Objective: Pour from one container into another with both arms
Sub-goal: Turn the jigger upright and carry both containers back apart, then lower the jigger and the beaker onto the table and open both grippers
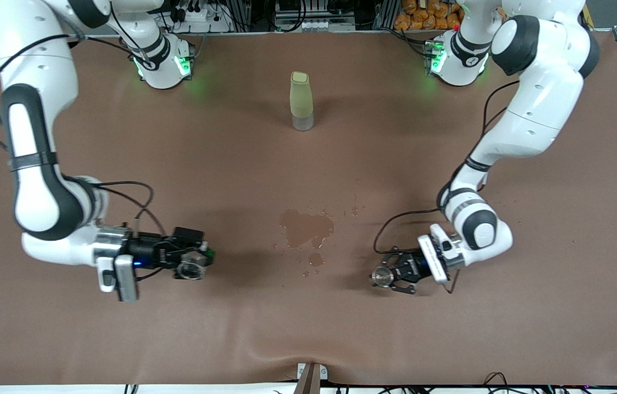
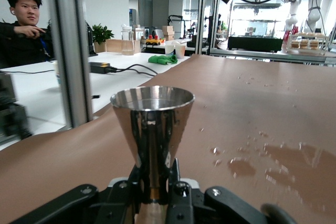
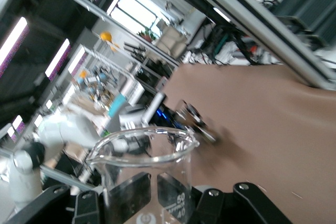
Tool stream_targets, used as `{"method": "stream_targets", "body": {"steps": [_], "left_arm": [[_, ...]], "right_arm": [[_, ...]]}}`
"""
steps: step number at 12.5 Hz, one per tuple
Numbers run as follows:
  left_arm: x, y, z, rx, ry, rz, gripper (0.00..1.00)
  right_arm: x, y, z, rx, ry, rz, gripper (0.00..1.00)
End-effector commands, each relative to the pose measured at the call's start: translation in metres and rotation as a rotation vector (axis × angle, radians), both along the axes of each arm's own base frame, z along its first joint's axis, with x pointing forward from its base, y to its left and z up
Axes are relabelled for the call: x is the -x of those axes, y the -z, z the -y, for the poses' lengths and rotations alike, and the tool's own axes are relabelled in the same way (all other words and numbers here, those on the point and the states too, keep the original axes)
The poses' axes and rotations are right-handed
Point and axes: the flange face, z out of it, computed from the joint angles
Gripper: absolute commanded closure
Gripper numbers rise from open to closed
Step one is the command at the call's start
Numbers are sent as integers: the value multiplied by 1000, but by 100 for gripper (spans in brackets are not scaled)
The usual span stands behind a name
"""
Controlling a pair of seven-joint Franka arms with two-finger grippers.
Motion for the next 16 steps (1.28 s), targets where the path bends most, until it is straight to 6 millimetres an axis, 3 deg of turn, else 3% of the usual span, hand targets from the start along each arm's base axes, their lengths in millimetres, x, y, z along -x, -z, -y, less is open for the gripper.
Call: {"method": "stream_targets", "body": {"steps": [1, 4, 6, 7, 11, 13, 16], "left_arm": [[9, 4, -47, 34, 65, 1, 100], [15, 4, -98, 69, 134, 11, 100], [25, 5, -131, 86, 197, -3, 100], [29, 6, -148, 79, 222, -3, 100], [48, 3, -206, 95, 319, -32, 100], [58, 4, -239, 56, 352, -49, 100], [70, 6, -260, 67, 387, -68, 100]], "right_arm": [[5, 24, 65, 48, -80, 117, 100], [21, 52, 152, 100, -171, 201, 100], [28, 73, 189, 121, -185, 309, 100], [33, 94, 208, 123, -185, 327, 100], [55, 166, 262, 101, -181, 520, 100], [60, 169, 282, 111, -179, 620, 100], [67, 184, 303, 116, -155, 740, 100]]}}
